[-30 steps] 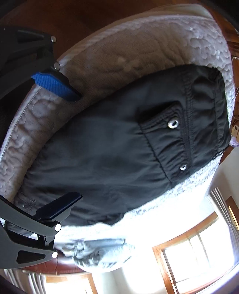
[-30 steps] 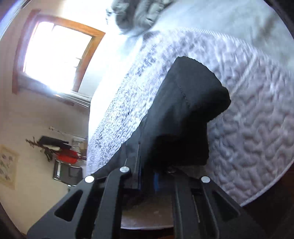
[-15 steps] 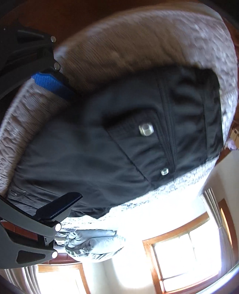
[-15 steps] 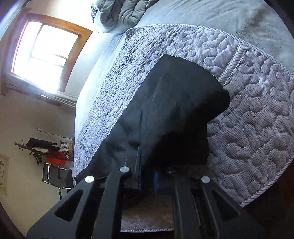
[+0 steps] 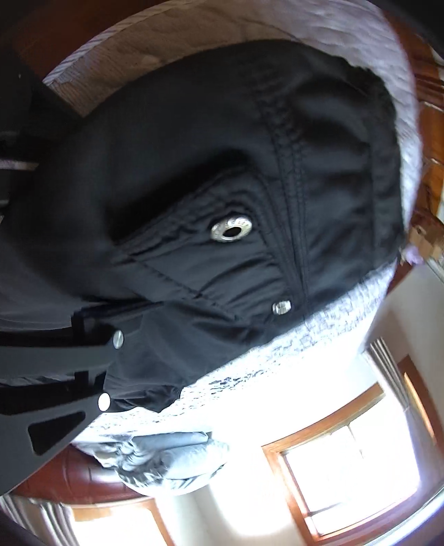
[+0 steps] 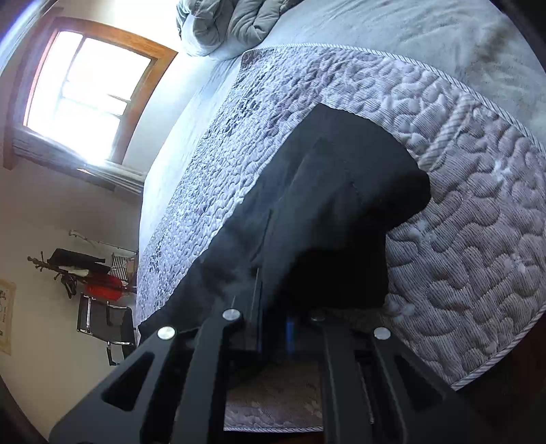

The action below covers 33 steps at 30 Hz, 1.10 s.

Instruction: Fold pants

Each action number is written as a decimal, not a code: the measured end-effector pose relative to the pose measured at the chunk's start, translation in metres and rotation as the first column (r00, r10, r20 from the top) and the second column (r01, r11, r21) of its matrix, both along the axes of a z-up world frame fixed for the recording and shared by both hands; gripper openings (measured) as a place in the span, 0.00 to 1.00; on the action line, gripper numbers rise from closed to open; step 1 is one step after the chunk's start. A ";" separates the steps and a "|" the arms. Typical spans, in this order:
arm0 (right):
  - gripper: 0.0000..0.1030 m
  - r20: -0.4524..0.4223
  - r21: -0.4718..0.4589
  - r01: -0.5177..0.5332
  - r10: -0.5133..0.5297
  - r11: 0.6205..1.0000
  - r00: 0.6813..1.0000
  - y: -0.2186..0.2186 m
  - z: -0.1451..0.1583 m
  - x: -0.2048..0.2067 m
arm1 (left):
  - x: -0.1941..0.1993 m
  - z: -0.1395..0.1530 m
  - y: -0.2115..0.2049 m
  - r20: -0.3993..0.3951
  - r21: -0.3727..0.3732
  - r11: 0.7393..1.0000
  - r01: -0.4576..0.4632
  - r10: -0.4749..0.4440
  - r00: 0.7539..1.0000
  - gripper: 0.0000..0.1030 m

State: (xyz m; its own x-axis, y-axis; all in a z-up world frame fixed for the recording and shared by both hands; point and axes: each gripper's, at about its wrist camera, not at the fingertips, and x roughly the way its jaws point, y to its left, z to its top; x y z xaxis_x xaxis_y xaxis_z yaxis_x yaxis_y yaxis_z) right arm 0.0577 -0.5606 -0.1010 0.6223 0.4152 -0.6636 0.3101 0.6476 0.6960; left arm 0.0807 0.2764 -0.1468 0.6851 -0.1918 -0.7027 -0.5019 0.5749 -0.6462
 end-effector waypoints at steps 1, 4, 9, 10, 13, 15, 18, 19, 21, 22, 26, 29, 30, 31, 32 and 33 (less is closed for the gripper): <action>0.08 0.009 -0.005 -0.011 0.011 1.000 1.000 0.001 0.007 0.005 | 0.002 0.004 -0.002 0.010 -0.001 1.000 -0.004 0.004 1.000 0.21; 0.08 0.045 -0.016 -0.041 0.042 0.999 0.998 0.005 0.027 0.024 | 0.012 0.024 -0.009 0.071 0.012 1.000 -0.010 0.009 0.997 0.17; 0.08 0.145 -0.112 -0.087 0.103 0.990 0.984 0.015 0.081 0.052 | 0.030 0.060 -0.024 0.159 0.054 0.998 0.014 -0.022 0.987 0.16; 0.08 0.174 -0.121 -0.089 0.110 0.989 0.979 0.015 0.092 0.056 | 0.035 0.067 -0.028 0.177 0.059 0.998 0.021 -0.032 0.984 0.16; 0.08 0.237 -0.155 -0.083 0.119 0.984 0.964 0.010 0.116 0.065 | 0.046 0.084 -0.042 0.240 0.086 0.995 0.052 -0.071 0.968 0.16; 0.08 0.269 -0.175 -0.060 0.106 0.983 0.957 0.001 0.125 0.067 | 0.049 0.091 -0.051 0.277 0.102 0.993 0.066 -0.093 0.956 0.16; 0.08 0.304 -0.168 -0.005 0.057 0.986 0.951 -0.019 0.122 0.067 | 0.055 0.091 -0.067 0.318 0.137 0.986 0.098 -0.137 0.938 0.17; 0.08 0.298 -0.160 0.017 0.032 0.987 0.954 -0.026 0.114 0.066 | 0.056 0.085 -0.070 0.305 0.135 0.984 0.113 -0.150 0.940 0.17; 0.08 0.247 -0.164 0.048 -0.006 0.985 0.969 -0.040 0.091 0.065 | 0.059 0.066 -0.079 0.266 0.122 0.984 0.129 -0.158 0.951 0.17; 0.08 0.214 -0.170 0.062 -0.024 0.984 0.977 -0.047 0.076 0.063 | 0.063 0.051 -0.085 0.224 0.115 0.984 0.137 -0.160 0.961 0.17; 0.08 0.065 -0.132 0.111 -0.103 0.985 0.992 -0.074 0.003 0.051 | 0.050 0.013 -0.081 0.157 0.063 0.990 0.124 -0.132 0.979 0.20; 0.10 0.024 -0.080 0.124 -0.123 0.989 0.992 -0.083 -0.030 0.038 | 0.041 0.001 -0.077 0.115 0.058 0.988 0.144 -0.149 0.982 0.30; 0.15 0.015 -0.084 0.122 -0.121 0.989 0.993 -0.083 -0.035 0.036 | 0.042 -0.002 -0.080 0.096 0.055 0.987 0.148 -0.153 0.984 0.34; 0.19 0.002 -0.085 0.122 -0.122 0.989 0.993 -0.083 -0.040 0.034 | 0.041 -0.004 -0.077 0.069 0.047 0.987 0.152 -0.156 0.985 0.41; 0.23 -0.006 -0.076 0.125 -0.125 0.989 0.992 -0.082 -0.044 0.032 | 0.039 -0.005 -0.074 0.056 0.041 0.987 0.153 -0.155 0.986 0.47; 0.32 -0.009 -0.063 0.130 -0.130 0.990 0.991 -0.083 -0.047 0.031 | 0.037 -0.004 -0.071 0.050 0.039 0.988 0.151 -0.153 0.987 0.50</action>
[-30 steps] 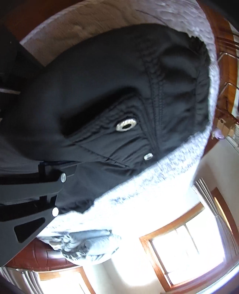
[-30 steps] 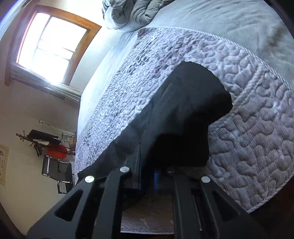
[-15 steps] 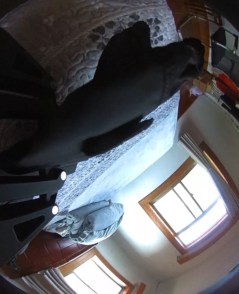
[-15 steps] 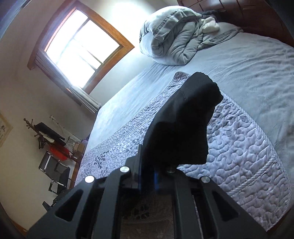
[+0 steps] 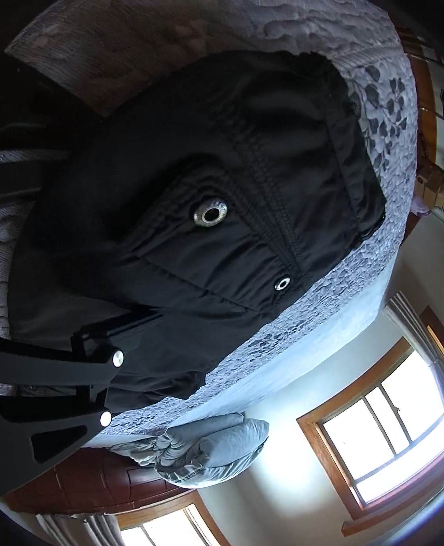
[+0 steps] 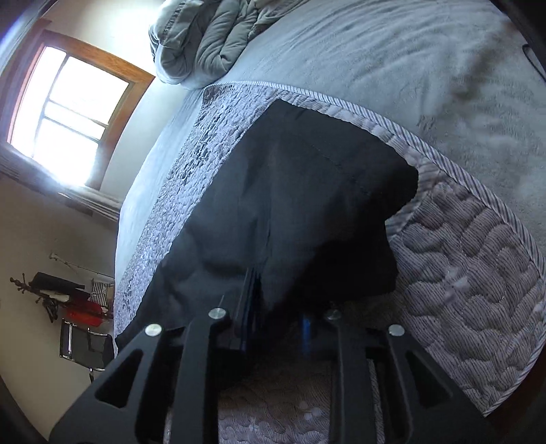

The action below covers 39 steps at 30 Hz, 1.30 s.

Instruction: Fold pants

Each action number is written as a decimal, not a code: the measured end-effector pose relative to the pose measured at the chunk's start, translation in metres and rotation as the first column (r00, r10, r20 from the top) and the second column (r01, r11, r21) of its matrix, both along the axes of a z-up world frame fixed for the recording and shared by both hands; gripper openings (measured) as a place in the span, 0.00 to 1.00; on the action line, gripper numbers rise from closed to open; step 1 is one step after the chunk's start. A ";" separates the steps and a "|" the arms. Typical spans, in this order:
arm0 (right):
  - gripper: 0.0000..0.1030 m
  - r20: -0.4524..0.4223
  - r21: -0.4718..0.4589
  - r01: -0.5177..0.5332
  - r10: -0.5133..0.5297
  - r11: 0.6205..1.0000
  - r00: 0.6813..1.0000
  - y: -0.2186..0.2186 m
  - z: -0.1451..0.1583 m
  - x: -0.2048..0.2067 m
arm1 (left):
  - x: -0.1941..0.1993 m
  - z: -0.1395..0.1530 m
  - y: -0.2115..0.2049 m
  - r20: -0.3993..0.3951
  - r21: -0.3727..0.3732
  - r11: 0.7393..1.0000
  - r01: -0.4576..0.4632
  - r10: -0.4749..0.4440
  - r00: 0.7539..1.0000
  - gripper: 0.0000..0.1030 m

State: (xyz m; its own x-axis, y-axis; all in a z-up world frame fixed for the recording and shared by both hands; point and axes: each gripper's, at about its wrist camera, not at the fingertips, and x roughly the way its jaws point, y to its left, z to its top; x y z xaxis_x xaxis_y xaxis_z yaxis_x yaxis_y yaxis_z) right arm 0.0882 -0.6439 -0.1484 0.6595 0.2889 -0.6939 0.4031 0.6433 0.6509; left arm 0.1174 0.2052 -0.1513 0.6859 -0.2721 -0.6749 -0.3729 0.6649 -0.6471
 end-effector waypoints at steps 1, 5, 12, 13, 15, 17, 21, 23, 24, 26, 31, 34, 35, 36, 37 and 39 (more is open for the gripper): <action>0.39 -0.004 0.011 0.001 -0.001 1.000 1.000 0.002 0.001 -0.001 | -0.003 0.003 0.002 -0.006 0.005 1.000 -0.005 0.005 1.000 0.63; 0.57 -0.033 0.028 0.037 -0.037 0.999 0.999 0.002 -0.004 -0.005 | -0.013 0.013 0.003 -0.025 0.044 0.999 -0.006 0.008 1.000 0.84; 0.41 -0.044 0.067 0.091 -0.088 0.994 0.995 -0.011 -0.013 -0.004 | -0.029 0.031 -0.008 -0.106 0.176 0.984 0.024 -0.005 0.994 0.89; 0.37 -0.035 0.067 0.089 -0.087 0.994 0.996 -0.012 -0.013 -0.003 | -0.030 0.031 -0.009 -0.109 0.178 0.984 0.026 -0.006 0.994 0.89; 0.23 -0.020 0.061 0.086 -0.085 0.994 0.996 -0.012 -0.010 -0.004 | -0.034 0.031 -0.011 -0.118 0.182 0.983 0.028 -0.006 0.993 0.90; 0.19 -0.019 -0.007 0.072 -0.072 0.997 0.997 -0.005 -0.001 -0.002 | -0.038 0.030 -0.013 -0.132 0.191 0.981 0.037 -0.012 0.991 0.90; 0.15 -0.030 -0.219 0.047 -0.054 0.975 0.998 0.018 0.029 0.007 | -0.041 0.030 -0.019 -0.143 0.209 0.977 0.044 -0.014 0.990 0.90; 0.15 0.003 -0.327 0.030 -0.031 0.945 1.000 0.038 0.050 0.008 | -0.041 0.029 -0.026 -0.141 0.202 0.978 0.047 -0.019 0.990 0.90; 0.15 0.022 -0.384 0.016 -0.008 0.923 1.000 0.050 0.063 0.009 | -0.041 0.030 -0.028 -0.139 0.199 0.979 0.049 -0.021 0.990 0.90; 0.15 0.060 -0.462 -0.008 0.040 0.887 0.997 0.072 0.083 0.011 | -0.043 0.033 -0.031 -0.135 0.199 0.978 0.056 -0.029 0.990 0.90; 0.15 0.088 -0.663 -0.125 0.244 0.738 0.966 0.148 0.119 0.015 | -0.047 0.044 -0.037 -0.107 0.194 0.979 0.060 -0.040 0.993 0.90; 0.15 0.070 -0.724 -0.185 0.338 0.665 0.938 0.187 0.124 0.021 | -0.050 0.047 -0.039 -0.097 0.178 0.982 0.060 -0.044 0.994 0.90; 0.15 0.061 -0.738 -0.202 0.362 0.644 0.930 0.197 0.124 0.022 | -0.051 0.048 -0.039 -0.095 0.174 0.983 0.061 -0.045 0.994 0.90; 0.15 0.052 -0.749 -0.215 0.378 0.627 0.924 0.207 0.124 0.023 | -0.052 0.050 -0.039 -0.090 0.170 0.984 0.060 -0.046 0.995 0.90; 0.15 0.042 -0.758 -0.230 0.397 0.611 0.917 0.216 0.122 0.024 | -0.053 0.050 -0.039 -0.088 0.169 0.984 0.060 -0.045 0.995 0.90; 0.15 0.025 -0.768 -0.263 0.437 0.584 0.899 0.235 0.120 0.025 | -0.054 0.051 -0.040 -0.089 0.169 0.984 0.059 -0.044 0.995 0.90</action>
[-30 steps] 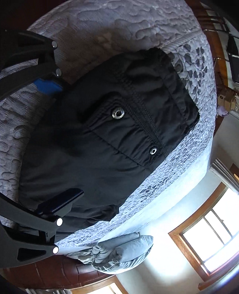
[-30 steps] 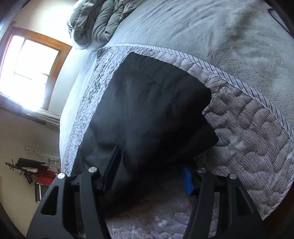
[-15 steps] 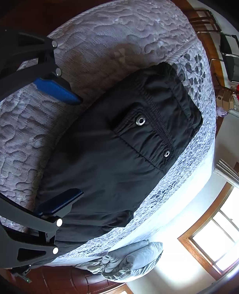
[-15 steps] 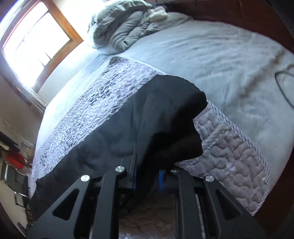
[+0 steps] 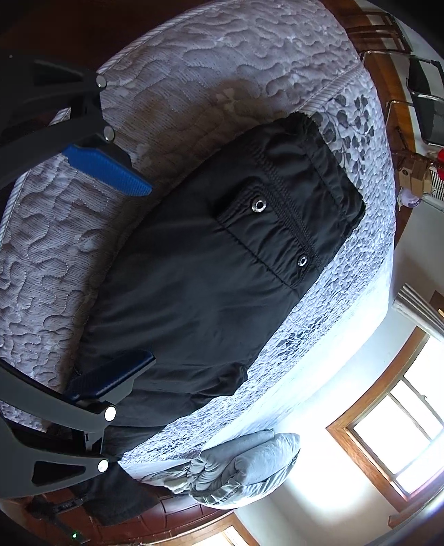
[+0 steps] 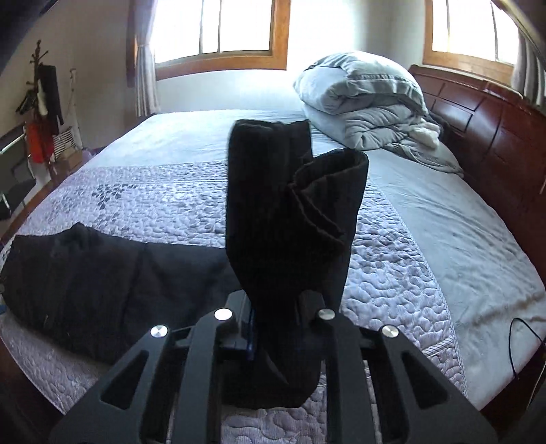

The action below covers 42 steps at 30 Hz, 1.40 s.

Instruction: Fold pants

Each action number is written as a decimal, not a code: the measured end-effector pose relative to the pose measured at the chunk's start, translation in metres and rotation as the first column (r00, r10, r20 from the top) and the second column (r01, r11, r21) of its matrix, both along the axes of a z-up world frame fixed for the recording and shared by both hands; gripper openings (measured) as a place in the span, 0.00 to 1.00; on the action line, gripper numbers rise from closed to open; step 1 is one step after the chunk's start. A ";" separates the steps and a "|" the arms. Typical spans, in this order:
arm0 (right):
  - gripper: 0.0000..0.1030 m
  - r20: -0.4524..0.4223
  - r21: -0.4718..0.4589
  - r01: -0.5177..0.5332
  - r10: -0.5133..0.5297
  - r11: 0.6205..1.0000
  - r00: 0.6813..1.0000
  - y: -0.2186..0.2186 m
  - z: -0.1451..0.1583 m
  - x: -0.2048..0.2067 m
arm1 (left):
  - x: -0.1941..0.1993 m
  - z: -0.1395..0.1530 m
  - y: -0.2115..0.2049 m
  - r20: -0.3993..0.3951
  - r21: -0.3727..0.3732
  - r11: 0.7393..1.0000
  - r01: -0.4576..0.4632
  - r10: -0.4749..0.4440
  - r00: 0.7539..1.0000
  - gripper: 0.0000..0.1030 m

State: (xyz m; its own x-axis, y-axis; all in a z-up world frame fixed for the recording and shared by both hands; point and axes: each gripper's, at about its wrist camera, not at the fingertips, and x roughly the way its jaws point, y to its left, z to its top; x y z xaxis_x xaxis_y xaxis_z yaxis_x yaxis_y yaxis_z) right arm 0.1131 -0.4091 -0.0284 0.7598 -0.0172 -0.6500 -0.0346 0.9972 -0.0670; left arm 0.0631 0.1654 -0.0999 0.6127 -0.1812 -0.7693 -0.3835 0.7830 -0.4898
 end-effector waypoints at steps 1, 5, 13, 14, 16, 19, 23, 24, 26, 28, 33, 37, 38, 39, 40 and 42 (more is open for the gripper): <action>0.15 -0.004 -0.016 -0.026 0.026 1.000 1.000 0.011 -0.001 0.000 | 0.000 0.000 0.000 -0.001 -0.003 1.000 0.000 0.000 1.000 0.90; 0.15 -0.028 -0.091 -0.125 0.123 0.988 0.992 0.050 -0.011 -0.005 | -0.002 0.002 -0.001 0.002 -0.014 1.000 0.000 0.001 1.000 0.90; 0.15 -0.111 -0.240 -0.268 0.247 0.933 0.963 0.111 -0.046 -0.009 | -0.004 0.001 -0.002 -0.001 -0.031 1.000 -0.004 0.004 1.000 0.91; 0.15 -0.125 -0.260 -0.285 0.260 0.923 0.957 0.117 -0.051 -0.010 | -0.004 0.000 -0.002 -0.002 -0.032 0.999 -0.005 0.005 1.000 0.91; 0.15 -0.151 -0.288 -0.313 0.280 0.905 0.948 0.124 -0.058 -0.011 | -0.005 -0.001 -0.002 -0.004 -0.036 0.999 -0.005 0.005 1.000 0.91; 0.15 -0.175 -0.317 -0.350 0.308 0.882 0.935 0.132 -0.067 -0.017 | -0.005 -0.004 -0.001 -0.010 -0.040 0.999 -0.010 0.009 1.000 0.91; 0.15 -0.203 -0.296 -0.405 0.357 0.865 0.912 0.139 -0.074 -0.024 | -0.004 -0.008 0.000 -0.020 -0.047 0.999 -0.014 0.013 1.000 0.91; 0.15 -0.207 -0.294 -0.415 0.366 0.861 0.907 0.141 -0.075 -0.025 | -0.003 -0.009 0.000 -0.022 -0.049 0.999 -0.014 0.013 1.000 0.91; 0.15 -0.216 -0.291 -0.428 0.377 0.856 0.901 0.147 -0.080 -0.026 | -0.001 -0.012 -0.002 -0.029 -0.051 0.999 -0.008 0.006 1.000 0.91; 0.15 -0.228 -0.284 -0.436 0.381 0.854 0.896 0.153 -0.085 -0.024 | 0.001 -0.013 -0.005 -0.032 -0.055 0.998 -0.002 0.001 0.999 0.91; 0.15 -0.251 -0.269 -0.439 0.378 0.857 0.891 0.162 -0.096 -0.019 | 0.004 -0.016 -0.010 -0.040 -0.052 0.999 0.016 -0.018 0.999 0.91; 0.18 -0.263 -0.259 -0.448 0.384 0.856 0.885 0.165 -0.102 -0.018 | 0.007 -0.020 -0.012 -0.051 -0.064 0.998 0.016 -0.019 0.999 0.91; 0.19 -0.263 -0.254 -0.449 0.386 0.856 0.884 0.165 -0.102 -0.018 | 0.007 -0.021 -0.013 -0.052 -0.065 0.998 0.017 -0.020 0.998 0.91; 0.20 -0.263 -0.248 -0.449 0.387 0.858 0.884 0.165 -0.103 -0.018 | 0.008 -0.021 -0.014 -0.052 -0.063 0.998 0.018 -0.021 0.998 0.91; 0.22 -0.260 -0.238 -0.449 0.389 0.861 0.884 0.163 -0.103 -0.019 | 0.009 -0.021 -0.015 -0.052 -0.060 0.998 0.020 -0.024 0.998 0.91; 0.28 -0.264 -0.204 -0.442 0.386 0.873 0.884 0.160 -0.101 -0.019 | 0.008 -0.022 -0.016 -0.052 -0.060 0.998 0.023 -0.026 0.998 0.91</action>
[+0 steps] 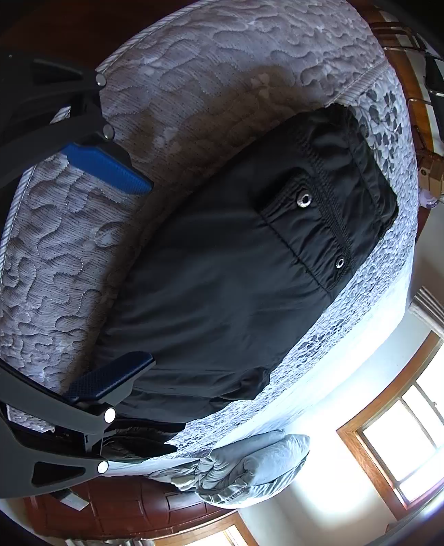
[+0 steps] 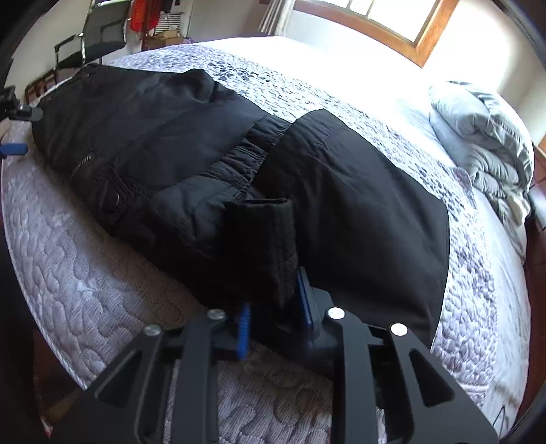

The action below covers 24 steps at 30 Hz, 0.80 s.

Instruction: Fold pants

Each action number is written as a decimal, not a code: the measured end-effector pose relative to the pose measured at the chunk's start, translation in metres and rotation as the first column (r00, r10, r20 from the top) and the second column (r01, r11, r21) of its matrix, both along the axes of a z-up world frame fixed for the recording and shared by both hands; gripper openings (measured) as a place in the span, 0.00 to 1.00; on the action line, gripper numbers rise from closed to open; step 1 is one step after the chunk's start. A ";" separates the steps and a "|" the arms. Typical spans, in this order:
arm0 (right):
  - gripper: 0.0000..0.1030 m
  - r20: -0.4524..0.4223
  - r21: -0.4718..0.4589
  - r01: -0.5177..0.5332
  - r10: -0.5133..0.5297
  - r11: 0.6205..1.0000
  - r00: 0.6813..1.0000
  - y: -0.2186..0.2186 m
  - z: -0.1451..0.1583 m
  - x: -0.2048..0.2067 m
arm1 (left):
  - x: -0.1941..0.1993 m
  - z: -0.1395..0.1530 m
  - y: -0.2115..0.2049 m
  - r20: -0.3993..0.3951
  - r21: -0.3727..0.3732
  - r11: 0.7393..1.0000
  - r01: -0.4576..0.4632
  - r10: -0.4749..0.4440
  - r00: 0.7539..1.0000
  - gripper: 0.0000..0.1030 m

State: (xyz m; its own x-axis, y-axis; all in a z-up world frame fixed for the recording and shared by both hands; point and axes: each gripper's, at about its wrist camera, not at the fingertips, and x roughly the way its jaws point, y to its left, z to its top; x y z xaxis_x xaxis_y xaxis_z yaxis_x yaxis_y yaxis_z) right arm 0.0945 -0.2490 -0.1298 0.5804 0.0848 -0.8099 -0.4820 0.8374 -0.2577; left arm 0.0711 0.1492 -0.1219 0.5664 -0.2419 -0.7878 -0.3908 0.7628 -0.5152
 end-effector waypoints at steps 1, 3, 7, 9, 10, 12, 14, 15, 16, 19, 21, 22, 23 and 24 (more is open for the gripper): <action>0.30 -0.012 0.029 0.008 -0.007 1.000 1.000 -0.003 0.003 0.000 | 0.000 0.000 0.000 0.001 0.000 1.000 0.001 -0.001 1.000 0.91; 0.57 -0.049 0.097 0.019 -0.015 0.995 0.999 -0.010 0.010 -0.002 | 0.000 0.001 -0.001 0.002 0.003 1.000 0.001 -0.001 1.000 0.91; 0.78 -0.041 0.239 -0.036 0.047 0.970 0.998 -0.013 0.035 -0.022 | -0.001 0.003 -0.001 0.004 0.006 1.000 0.001 -0.001 1.000 0.91; 0.78 -0.014 0.231 -0.025 0.029 0.973 0.999 -0.011 0.041 -0.027 | 0.000 0.002 -0.001 0.005 0.004 1.000 0.001 -0.001 1.000 0.91; 0.78 -0.009 0.227 -0.016 0.019 0.974 1.000 -0.010 0.043 -0.027 | -0.001 0.003 -0.001 0.005 0.003 1.000 0.000 0.000 1.000 0.91; 0.77 -0.018 0.239 -0.006 0.011 0.971 1.000 -0.009 0.042 -0.024 | -0.001 0.003 -0.002 0.005 -0.002 1.000 0.004 -0.004 1.000 0.91; 0.68 -0.045 0.251 0.015 -0.004 0.968 0.999 -0.009 0.036 -0.019 | -0.002 0.003 -0.005 0.005 -0.005 1.000 0.012 -0.012 1.000 0.91; 0.61 -0.058 0.248 0.022 -0.008 0.968 0.998 -0.009 0.033 -0.016 | -0.002 0.003 -0.006 0.005 -0.003 1.000 0.016 -0.016 1.000 0.91; 0.57 -0.070 0.235 0.039 -0.023 0.971 0.997 -0.008 0.028 -0.012 | -0.002 0.003 -0.006 0.004 0.000 1.000 0.018 -0.018 1.000 0.91; 0.40 -0.128 0.259 0.080 -0.048 0.962 0.991 -0.013 0.018 -0.001 | -0.003 0.003 -0.004 0.004 -0.003 1.000 0.011 -0.011 1.000 0.91; 0.24 -0.164 0.310 0.108 -0.059 0.945 0.985 -0.018 0.017 0.003 | -0.004 0.002 -0.002 0.002 -0.009 1.000 0.006 -0.006 1.000 0.91; 0.21 -0.174 0.328 0.122 -0.067 0.937 0.982 -0.021 0.018 0.005 | -0.004 0.002 -0.002 0.002 -0.009 1.000 0.006 -0.006 1.000 0.91; 0.17 -0.178 0.344 0.128 -0.069 0.930 0.982 -0.023 0.021 0.005 | -0.005 0.002 -0.001 0.002 -0.008 1.000 0.006 -0.006 1.000 0.91; 0.13 -0.180 0.363 0.129 -0.066 0.923 0.981 -0.024 0.024 0.005 | -0.005 0.001 -0.001 0.002 -0.008 1.000 0.005 -0.005 1.000 0.91</action>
State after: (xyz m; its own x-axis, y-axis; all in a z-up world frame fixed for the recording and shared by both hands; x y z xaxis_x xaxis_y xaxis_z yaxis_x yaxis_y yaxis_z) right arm 0.0999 -0.2730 -0.1060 0.4652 0.3472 -0.8143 -0.4017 0.9025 0.1553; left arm 0.0662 0.1483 -0.1205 0.5667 -0.2510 -0.7847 -0.3855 0.7610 -0.5218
